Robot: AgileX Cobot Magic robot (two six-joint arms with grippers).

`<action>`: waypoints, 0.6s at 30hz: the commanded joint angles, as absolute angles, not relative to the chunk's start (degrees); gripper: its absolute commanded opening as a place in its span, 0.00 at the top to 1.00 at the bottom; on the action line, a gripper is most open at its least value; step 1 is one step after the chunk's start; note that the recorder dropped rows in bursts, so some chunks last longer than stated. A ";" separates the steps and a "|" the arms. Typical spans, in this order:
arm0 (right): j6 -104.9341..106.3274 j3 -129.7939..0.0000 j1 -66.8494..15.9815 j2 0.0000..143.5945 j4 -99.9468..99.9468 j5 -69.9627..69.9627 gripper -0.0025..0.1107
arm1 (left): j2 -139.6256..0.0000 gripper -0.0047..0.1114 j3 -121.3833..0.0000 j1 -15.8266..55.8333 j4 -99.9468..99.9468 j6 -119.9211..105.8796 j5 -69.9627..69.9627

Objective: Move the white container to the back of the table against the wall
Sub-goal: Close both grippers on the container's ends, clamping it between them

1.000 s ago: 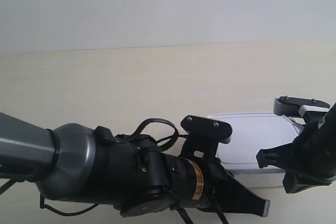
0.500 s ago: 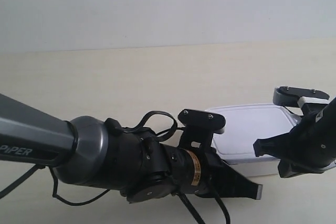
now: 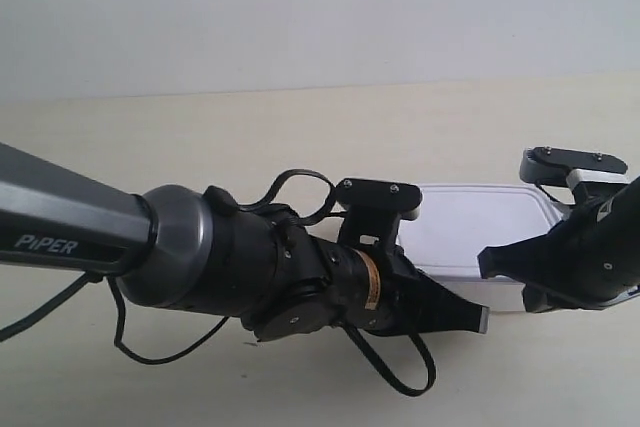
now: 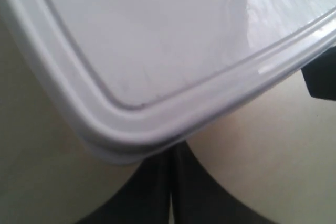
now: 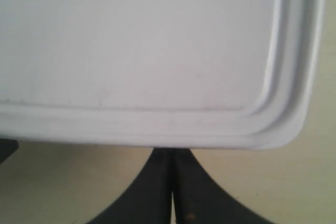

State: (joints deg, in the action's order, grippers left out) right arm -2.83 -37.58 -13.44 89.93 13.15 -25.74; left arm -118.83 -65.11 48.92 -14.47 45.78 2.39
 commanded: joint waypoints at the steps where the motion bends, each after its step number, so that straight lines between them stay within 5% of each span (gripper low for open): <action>1: -3.05 -37.56 -13.70 90.01 12.66 -22.89 0.98 | -118.67 0.96 -65.48 48.25 -14.65 45.16 2.37; 18: -3.05 -37.56 -13.70 93.37 12.66 -15.35 0.98 | -118.67 0.96 -65.48 45.63 -14.86 43.50 6.64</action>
State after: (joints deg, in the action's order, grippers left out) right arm -2.95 -37.58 -13.44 91.76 13.15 -17.99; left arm -118.83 -65.11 45.83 -14.72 44.30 4.65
